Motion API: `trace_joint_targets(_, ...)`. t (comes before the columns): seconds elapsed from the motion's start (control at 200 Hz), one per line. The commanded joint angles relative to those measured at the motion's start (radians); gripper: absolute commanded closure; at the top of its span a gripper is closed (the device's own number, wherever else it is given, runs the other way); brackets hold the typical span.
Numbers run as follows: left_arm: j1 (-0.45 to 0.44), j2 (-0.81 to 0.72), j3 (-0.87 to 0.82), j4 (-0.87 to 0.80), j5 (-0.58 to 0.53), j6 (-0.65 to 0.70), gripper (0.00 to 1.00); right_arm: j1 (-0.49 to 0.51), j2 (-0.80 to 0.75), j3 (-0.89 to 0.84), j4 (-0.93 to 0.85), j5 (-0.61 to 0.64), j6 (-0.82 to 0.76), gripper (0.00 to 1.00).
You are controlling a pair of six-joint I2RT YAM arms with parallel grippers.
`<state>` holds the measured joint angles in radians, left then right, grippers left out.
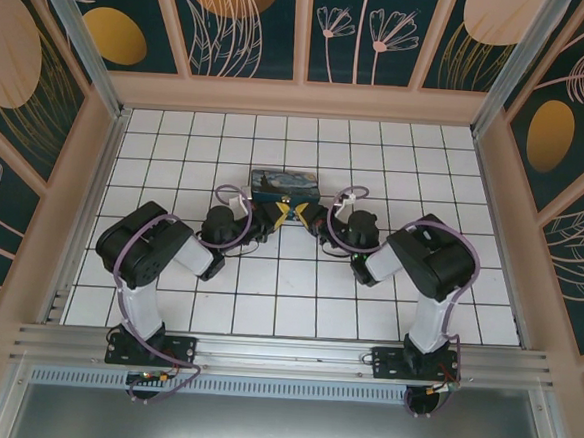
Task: Unlock the padlock with the key
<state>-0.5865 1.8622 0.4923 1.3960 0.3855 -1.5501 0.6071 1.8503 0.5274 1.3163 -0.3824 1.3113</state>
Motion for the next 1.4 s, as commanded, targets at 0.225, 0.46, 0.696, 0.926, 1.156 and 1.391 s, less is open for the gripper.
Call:
trace_joint_targets(0.225,-0.086,-0.005,0.020,0.306,0.281,-0.057,1.00,0.088,-0.022,0.162,-0.214,-0.130,-0.187,1.00)
trace_joint_targets(0.46,-0.086,0.034,0.019,0.341,0.251,-0.100,1.00,0.125,0.086,0.248,-0.041,-0.148,-0.004,1.00)
trace_joint_targets(0.696,-0.085,0.091,0.024,0.379,0.237,-0.130,1.00,0.138,0.086,0.255,-0.122,-0.122,-0.035,1.00)
trace_joint_targets(0.926,-0.075,0.181,-0.004,0.366,0.167,-0.117,1.00,0.115,-0.004,0.208,-0.237,-0.096,-0.101,0.91)
trace_joint_targets(1.156,-0.055,0.197,-0.018,0.319,0.141,-0.051,1.00,0.099,-0.069,0.152,-0.302,-0.078,-0.131,0.61)
trace_joint_targets(1.391,-0.036,0.178,-0.015,0.241,0.155,-0.003,1.00,0.095,-0.141,0.075,-0.381,-0.064,-0.170,0.36)
